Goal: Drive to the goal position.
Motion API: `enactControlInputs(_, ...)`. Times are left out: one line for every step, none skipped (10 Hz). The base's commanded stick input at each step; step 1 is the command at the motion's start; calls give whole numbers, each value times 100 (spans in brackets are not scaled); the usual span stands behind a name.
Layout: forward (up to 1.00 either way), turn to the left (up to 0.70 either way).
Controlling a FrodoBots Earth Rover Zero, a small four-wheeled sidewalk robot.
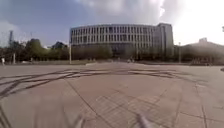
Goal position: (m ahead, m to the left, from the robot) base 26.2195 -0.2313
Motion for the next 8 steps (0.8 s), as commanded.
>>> enactControlInputs(100, 0)
enactControlInputs(100, 0)
enactControlInputs(100, 0)
enactControlInputs(100, 0)
enactControlInputs(100, 0)
enactControlInputs(100, 0)
enactControlInputs(100, 0)
enactControlInputs(100, 0)
